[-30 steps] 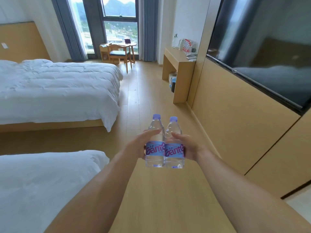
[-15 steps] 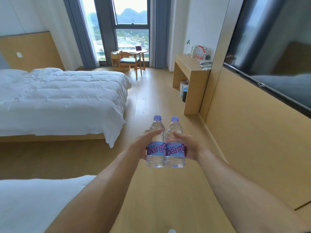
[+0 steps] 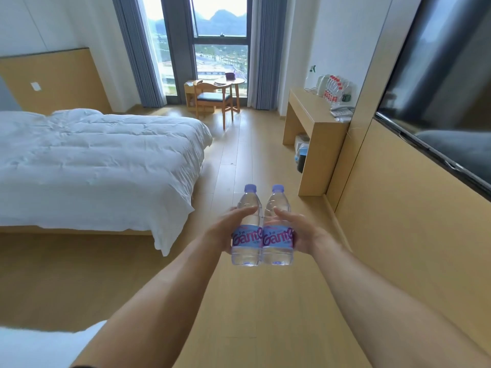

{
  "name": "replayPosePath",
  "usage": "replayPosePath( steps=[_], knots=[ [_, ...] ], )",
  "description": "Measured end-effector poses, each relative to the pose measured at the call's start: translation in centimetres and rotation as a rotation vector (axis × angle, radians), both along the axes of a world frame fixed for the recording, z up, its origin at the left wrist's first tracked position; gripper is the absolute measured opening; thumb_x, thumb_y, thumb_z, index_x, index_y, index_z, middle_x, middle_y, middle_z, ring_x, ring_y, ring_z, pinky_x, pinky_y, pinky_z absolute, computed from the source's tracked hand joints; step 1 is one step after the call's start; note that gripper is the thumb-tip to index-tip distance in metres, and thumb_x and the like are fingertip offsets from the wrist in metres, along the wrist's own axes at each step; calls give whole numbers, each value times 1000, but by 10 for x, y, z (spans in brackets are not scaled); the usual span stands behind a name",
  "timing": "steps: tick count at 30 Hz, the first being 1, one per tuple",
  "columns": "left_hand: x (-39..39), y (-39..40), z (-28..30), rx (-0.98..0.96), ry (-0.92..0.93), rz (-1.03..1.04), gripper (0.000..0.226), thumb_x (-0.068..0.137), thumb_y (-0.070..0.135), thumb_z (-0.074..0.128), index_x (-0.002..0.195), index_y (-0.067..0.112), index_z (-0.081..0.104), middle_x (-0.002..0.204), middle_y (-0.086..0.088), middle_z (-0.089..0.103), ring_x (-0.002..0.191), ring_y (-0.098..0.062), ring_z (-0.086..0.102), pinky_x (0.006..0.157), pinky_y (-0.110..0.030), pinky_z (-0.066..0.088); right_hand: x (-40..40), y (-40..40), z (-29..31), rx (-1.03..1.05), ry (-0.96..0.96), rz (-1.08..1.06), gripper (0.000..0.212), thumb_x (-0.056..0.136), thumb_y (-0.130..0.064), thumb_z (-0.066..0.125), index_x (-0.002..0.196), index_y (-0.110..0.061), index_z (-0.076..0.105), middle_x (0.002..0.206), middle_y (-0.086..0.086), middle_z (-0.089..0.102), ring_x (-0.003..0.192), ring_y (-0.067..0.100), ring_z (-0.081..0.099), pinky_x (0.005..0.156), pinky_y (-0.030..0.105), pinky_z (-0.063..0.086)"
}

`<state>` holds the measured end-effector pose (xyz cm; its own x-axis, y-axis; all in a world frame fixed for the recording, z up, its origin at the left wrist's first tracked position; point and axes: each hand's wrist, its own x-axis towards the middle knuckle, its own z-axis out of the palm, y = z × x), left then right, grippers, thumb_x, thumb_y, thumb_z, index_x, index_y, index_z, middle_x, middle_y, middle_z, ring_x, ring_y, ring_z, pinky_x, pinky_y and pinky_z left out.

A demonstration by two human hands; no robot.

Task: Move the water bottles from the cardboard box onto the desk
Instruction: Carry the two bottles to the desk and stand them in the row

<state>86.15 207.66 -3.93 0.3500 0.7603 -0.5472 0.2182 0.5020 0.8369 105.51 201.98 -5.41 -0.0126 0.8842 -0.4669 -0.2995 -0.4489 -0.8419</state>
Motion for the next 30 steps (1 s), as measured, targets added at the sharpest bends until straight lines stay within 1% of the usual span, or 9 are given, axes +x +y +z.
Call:
replayPosePath(
  steps=[3,6,11,14,17,21,24,27,30],
  knots=[
    [19,33,-2,-5,-16,-13,44,79,54,79,106,31,53,105,-9,66,59,-16,74,48,-36,57,17,30,0,-13,-4,-10,60,94,-40,67,140,-6,50,128,24,66,112,39,67,96,51,56],
    [38,71,-6,8,-16,-34,43,80,54,78,105,30,52,105,-9,66,61,-18,75,50,-36,58,33,64,-2,-25,-3,-26,58,95,-40,65,139,-6,52,124,22,68,96,34,72,85,46,59],
    [66,153,-16,13,-23,-100,53,77,57,79,113,29,52,110,-9,65,75,-21,75,54,-39,59,60,135,-7,-20,-29,-59,57,97,-38,62,142,-5,50,130,25,64,110,38,65,97,50,53],
    [82,213,-18,-4,-7,-119,59,76,57,80,118,28,51,111,-9,66,87,-24,73,58,-42,60,75,188,-7,-27,-47,-72,56,98,-39,61,142,-6,49,128,24,66,115,40,65,96,50,54],
    [93,272,-16,-38,-30,-129,60,77,52,80,121,26,50,110,-10,65,77,-22,75,52,-39,59,85,245,-3,-58,-64,-49,54,98,-40,60,140,-7,51,123,21,69,107,36,69,87,46,59],
    [102,354,-10,-26,-16,-162,62,80,51,79,126,24,47,116,-11,63,89,-25,71,51,-37,59,95,324,4,-59,-79,-35,50,97,-41,59,136,-9,51,111,17,75,93,30,75,73,41,62],
    [107,411,-5,-28,-18,-155,60,79,51,79,124,25,49,114,-10,65,88,-25,71,59,-42,61,100,379,8,-56,-97,-29,52,97,-44,59,136,-11,53,115,16,74,103,32,72,84,43,60],
    [115,461,-3,-24,-12,-151,58,78,52,79,121,26,51,110,-10,66,89,-26,71,76,-54,60,106,427,8,-46,-93,-34,54,97,-44,59,139,-11,51,122,19,70,115,36,66,98,48,54],
    [122,508,-3,-2,-16,-151,63,74,56,81,121,27,53,116,-11,66,100,-30,71,86,-62,54,114,472,6,-54,-88,-29,58,97,-45,58,140,-8,50,126,21,68,119,38,63,106,50,49]
  ],
)
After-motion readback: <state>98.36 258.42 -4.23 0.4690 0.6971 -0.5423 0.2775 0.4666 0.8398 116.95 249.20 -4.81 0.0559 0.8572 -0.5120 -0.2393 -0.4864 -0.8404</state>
